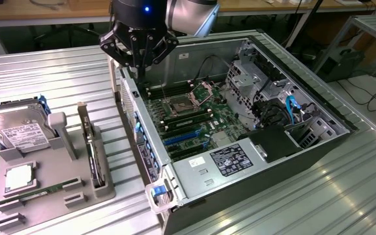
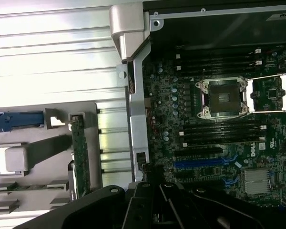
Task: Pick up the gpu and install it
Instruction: 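Reach for the gpu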
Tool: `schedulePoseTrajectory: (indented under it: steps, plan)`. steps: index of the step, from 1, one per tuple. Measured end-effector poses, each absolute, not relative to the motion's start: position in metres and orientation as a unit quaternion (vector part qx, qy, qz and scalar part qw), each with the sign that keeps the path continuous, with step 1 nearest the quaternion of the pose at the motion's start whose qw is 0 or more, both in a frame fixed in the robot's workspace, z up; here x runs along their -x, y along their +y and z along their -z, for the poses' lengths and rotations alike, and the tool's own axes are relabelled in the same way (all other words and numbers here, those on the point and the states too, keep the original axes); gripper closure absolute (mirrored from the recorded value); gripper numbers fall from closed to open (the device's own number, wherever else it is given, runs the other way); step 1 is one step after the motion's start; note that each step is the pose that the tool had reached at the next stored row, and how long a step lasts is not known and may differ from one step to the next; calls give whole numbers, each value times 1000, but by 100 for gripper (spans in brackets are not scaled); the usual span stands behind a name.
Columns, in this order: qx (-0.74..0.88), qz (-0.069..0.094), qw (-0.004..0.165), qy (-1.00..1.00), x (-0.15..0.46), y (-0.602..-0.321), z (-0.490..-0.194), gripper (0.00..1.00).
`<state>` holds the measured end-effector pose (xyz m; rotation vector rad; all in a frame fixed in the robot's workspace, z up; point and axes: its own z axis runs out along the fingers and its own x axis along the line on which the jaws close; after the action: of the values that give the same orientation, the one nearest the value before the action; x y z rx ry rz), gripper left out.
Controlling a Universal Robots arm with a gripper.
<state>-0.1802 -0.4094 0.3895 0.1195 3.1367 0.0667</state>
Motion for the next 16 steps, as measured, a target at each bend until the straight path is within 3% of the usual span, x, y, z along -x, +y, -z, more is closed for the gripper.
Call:
schedulePoseTrajectory:
  steps: [16]
  plan:
    - [-38, -21, -2, 999, 188, -414, -388, 89]
